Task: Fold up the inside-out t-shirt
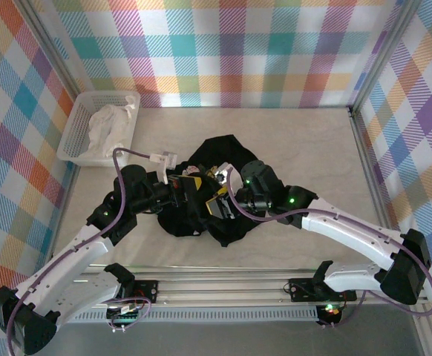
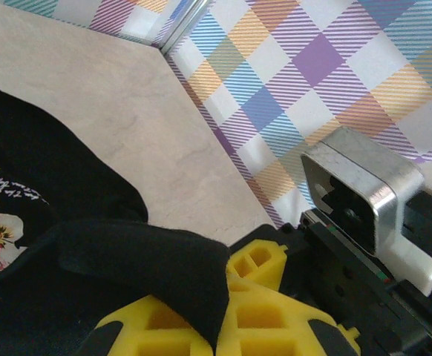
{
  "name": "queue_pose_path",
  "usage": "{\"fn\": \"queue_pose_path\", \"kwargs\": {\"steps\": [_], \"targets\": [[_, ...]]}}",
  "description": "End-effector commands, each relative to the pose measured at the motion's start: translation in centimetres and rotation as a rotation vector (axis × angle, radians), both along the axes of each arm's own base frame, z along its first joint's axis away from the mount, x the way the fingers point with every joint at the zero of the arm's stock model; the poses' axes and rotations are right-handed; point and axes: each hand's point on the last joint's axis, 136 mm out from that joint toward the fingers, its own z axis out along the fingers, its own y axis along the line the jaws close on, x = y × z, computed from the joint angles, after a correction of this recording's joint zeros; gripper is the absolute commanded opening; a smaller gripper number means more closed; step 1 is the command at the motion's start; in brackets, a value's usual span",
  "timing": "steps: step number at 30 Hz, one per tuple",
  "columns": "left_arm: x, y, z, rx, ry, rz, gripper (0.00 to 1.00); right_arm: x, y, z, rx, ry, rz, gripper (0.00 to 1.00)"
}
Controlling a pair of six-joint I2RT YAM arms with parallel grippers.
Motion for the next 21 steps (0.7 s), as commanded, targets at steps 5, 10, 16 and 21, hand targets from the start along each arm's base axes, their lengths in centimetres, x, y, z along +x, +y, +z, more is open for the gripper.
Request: {"fn": "queue_pose_path", "kwargs": {"steps": [5,10,16,21], "targets": [[0.2,0.5,2.3,-0.019,-0.065,0.019,0.00,1.3,-0.5,-0.9,-0.041,0.007,-0.076,0.44],[0.1,0.6,2.3,-0.020,-0.067,0.020,0.00,1.2,0.0,-1.6,-0.044,0.032,-0.058,0.36],[0.7,1.8,1.7,0.009,-0.052,0.104,0.00,1.6,-1.1,0.2,-0.003,0.001,-0.070,0.03],[2.4,4.1,-0.5,0.089,0.021,0.260,0.00,1.0,-2.9,4.8,0.179,-0.053,0.007,0.00]]}}
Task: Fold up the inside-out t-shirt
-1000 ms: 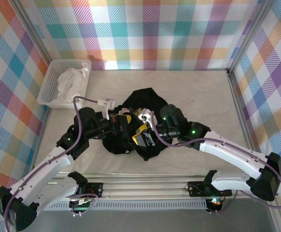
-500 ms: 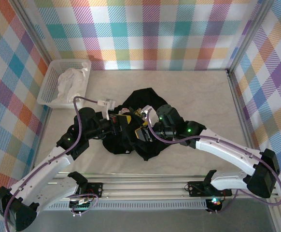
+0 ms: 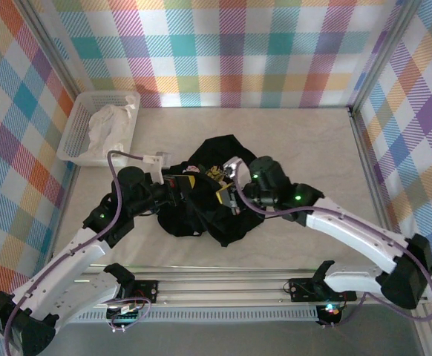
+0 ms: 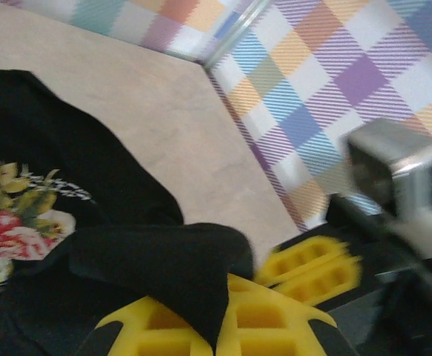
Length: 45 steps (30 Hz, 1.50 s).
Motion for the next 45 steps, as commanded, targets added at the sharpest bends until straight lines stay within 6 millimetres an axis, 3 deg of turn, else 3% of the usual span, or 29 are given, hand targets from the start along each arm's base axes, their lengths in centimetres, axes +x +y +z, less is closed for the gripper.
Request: {"fn": "queue_pose_path", "kwargs": {"steps": [1,6,11,14,19,21,24,28,32,36,38,42,45], "targets": [[1.4,2.0,0.0,0.041,0.011,0.125,0.00,-1.2,-0.6,4.6,0.166,-0.073,0.103,0.00],[1.4,2.2,-0.8,0.070,0.017,0.129,0.02,-1.7,-1.4,7.5,0.278,-0.134,0.188,0.00],[0.7,0.9,-1.5,0.069,0.018,0.037,0.07,-1.9,-1.1,9.9,0.363,-0.192,0.291,0.00],[0.8,1.2,-2.6,0.118,0.040,0.050,0.11,-1.8,-0.8,10.7,0.390,-0.196,0.343,0.00],[0.9,3.5,-4.1,0.263,0.061,0.139,0.37,-1.2,-0.7,10.3,0.360,-0.180,0.350,0.00],[0.7,4.3,-3.9,0.308,0.040,0.160,0.49,-0.9,-0.7,10.1,0.353,-0.174,0.339,0.00],[-0.1,4.2,-2.4,0.331,-0.024,0.136,0.56,-0.7,-0.6,9.8,0.348,-0.159,0.336,0.00],[-1.9,2.4,0.2,0.297,-0.128,0.034,0.56,-0.2,-0.6,9.3,0.333,-0.143,0.313,0.00],[-4.1,-0.7,2.4,0.226,-0.198,-0.134,0.50,0.0,-0.4,9.3,0.330,-0.122,0.307,0.00],[-5.8,-3.9,3.0,0.197,-0.207,-0.305,0.45,0.3,-0.4,9.1,0.327,-0.102,0.291,0.00],[-5.6,-4.2,2.4,0.222,-0.197,-0.307,0.45,0.3,-0.4,9.1,0.324,-0.100,0.285,0.00],[-3.3,-2.9,-0.1,0.339,-0.146,-0.174,0.62,0.0,-0.7,9.2,0.317,-0.108,0.292,0.00],[-2.4,-2.7,-2.1,0.402,-0.119,-0.148,0.67,-0.3,-0.8,9.1,0.302,-0.114,0.297,0.00]]}}
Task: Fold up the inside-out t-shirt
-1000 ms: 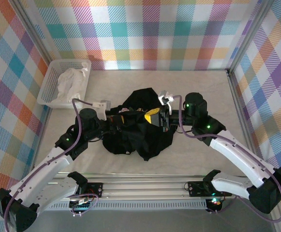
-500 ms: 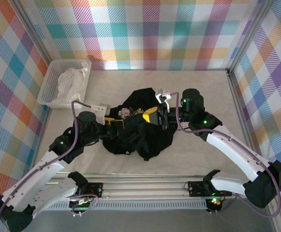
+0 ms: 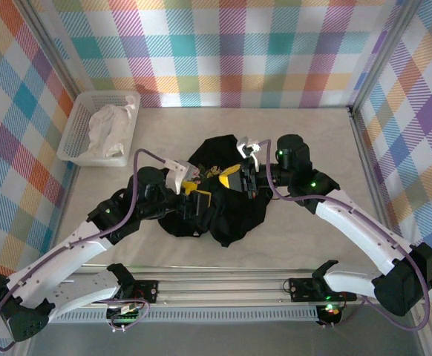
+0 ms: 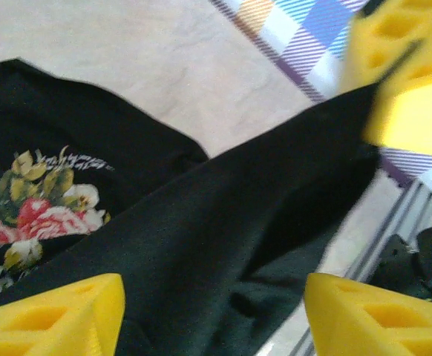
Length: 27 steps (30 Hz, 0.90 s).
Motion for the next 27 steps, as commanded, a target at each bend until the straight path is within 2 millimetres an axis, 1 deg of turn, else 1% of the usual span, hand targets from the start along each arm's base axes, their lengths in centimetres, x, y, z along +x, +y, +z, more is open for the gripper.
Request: {"fn": "queue_pose_path", "kwargs": {"steps": [1,2,3,5,9,10,12,13,15,17,19,22,25,27], "targets": [[1.2,0.4,-1.1,0.073,-0.016,0.051,0.67,-0.5,-0.4,1.8,0.015,-0.058,0.011,0.00],[1.6,0.4,-1.6,0.087,-0.008,0.069,0.63,-0.6,-0.5,1.8,0.010,-0.061,0.013,0.00],[2.0,0.4,-2.0,0.097,0.002,0.089,0.56,-0.7,-0.6,1.7,0.004,-0.064,0.014,0.00],[2.2,-0.2,-2.2,0.082,0.016,0.079,0.38,-1.0,-1.0,1.3,-0.012,-0.071,0.007,0.00],[1.2,-2.2,-1.0,-0.039,0.047,-0.034,0.02,-0.8,-2.1,0.2,-0.063,-0.082,-0.059,0.00],[0.9,-2.3,-0.7,-0.065,0.060,-0.054,0.00,-0.8,-2.5,0.0,-0.080,-0.083,-0.080,0.00],[0.4,-2.6,1.1,-0.174,0.051,-0.107,0.00,0.1,-3.4,-0.9,-0.128,-0.087,-0.162,0.00],[0.0,-2.6,1.7,-0.219,0.055,-0.135,0.00,0.9,-4.0,-1.4,-0.161,-0.082,-0.226,0.01],[-0.9,-2.3,3.5,-0.327,0.046,-0.190,0.00,3.1,-5.9,-3.0,-0.258,-0.072,-0.390,0.03],[-1.5,-1.9,4.7,-0.395,0.040,-0.219,0.00,4.0,-6.9,-4.1,-0.319,-0.066,-0.462,0.07],[-1.9,-1.7,5.5,-0.424,0.032,-0.231,0.00,4.2,-6.9,-4.6,-0.334,-0.055,-0.467,0.11],[-1.9,-1.7,5.7,-0.434,0.041,-0.232,0.00,4.0,-6.4,-4.8,-0.341,-0.061,-0.448,0.18],[-1.6,-1.7,5.7,-0.435,0.054,-0.217,0.00,3.8,-6.6,-5.0,-0.365,-0.072,-0.448,0.24],[-1.2,-1.7,5.8,-0.436,0.060,-0.200,0.00,3.2,-6.7,-5.0,-0.375,-0.089,-0.425,0.26]]}}
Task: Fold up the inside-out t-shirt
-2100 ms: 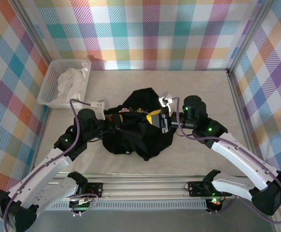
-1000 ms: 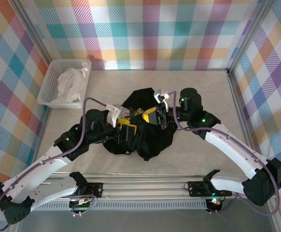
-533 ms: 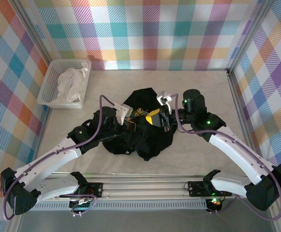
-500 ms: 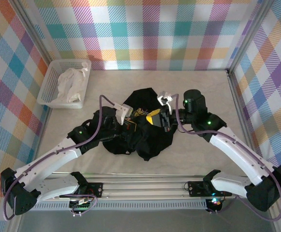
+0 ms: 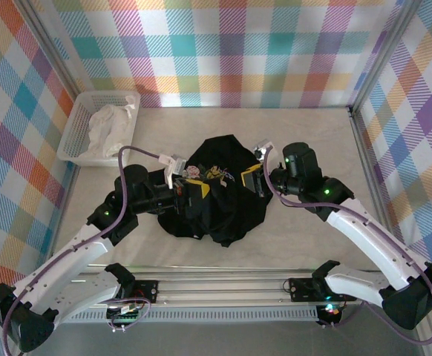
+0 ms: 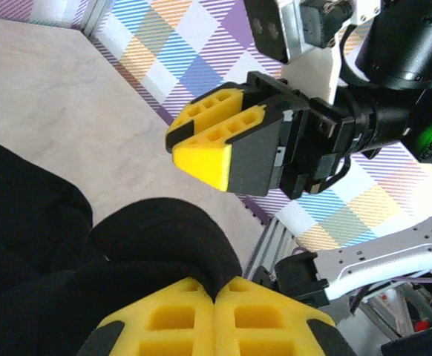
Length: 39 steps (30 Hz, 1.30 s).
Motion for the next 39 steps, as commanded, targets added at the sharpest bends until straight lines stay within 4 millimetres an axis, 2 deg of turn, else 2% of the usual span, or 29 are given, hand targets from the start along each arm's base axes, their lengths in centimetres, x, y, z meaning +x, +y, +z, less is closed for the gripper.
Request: {"fn": "queue_pose_path", "kwargs": {"steps": [1,5,7,15,19,22,24,28,34,39], "targets": [[0.1,-0.2,1.4,-0.044,-0.004,-0.007,0.00,-1.2,-0.3,-0.3,-0.045,-0.027,0.041,0.27],[0.9,0.0,1.1,-0.020,0.017,0.035,0.00,-5.8,1.7,0.3,0.041,-0.070,0.273,0.34],[1.0,0.0,1.1,-0.018,0.018,0.035,0.00,-7.1,2.6,-0.1,0.057,-0.064,0.341,0.38],[1.4,0.4,1.0,-0.012,0.021,0.074,0.00,-6.4,4.5,-3.5,0.002,0.019,0.323,0.45],[1.5,0.4,0.9,-0.010,0.024,0.079,0.00,-5.6,5.0,-4.6,-0.042,0.023,0.288,0.39],[1.6,0.5,0.8,-0.005,0.028,0.089,0.00,-5.3,5.2,-4.8,-0.046,0.014,0.276,0.27],[1.7,0.7,0.8,-0.002,0.027,0.102,0.00,-5.1,5.1,-4.6,-0.049,0.003,0.268,0.14],[2.5,1.5,0.2,0.024,0.048,0.163,0.00,-5.3,4.4,-3.8,-0.044,-0.034,0.253,0.00],[3.8,2.9,-0.5,0.017,0.089,0.238,0.00,-6.1,3.2,-1.8,-0.027,-0.091,0.256,0.00],[4.9,4.5,-1.3,0.006,0.134,0.304,0.00,-6.8,2.5,0.4,0.060,-0.111,0.276,0.00]]}}
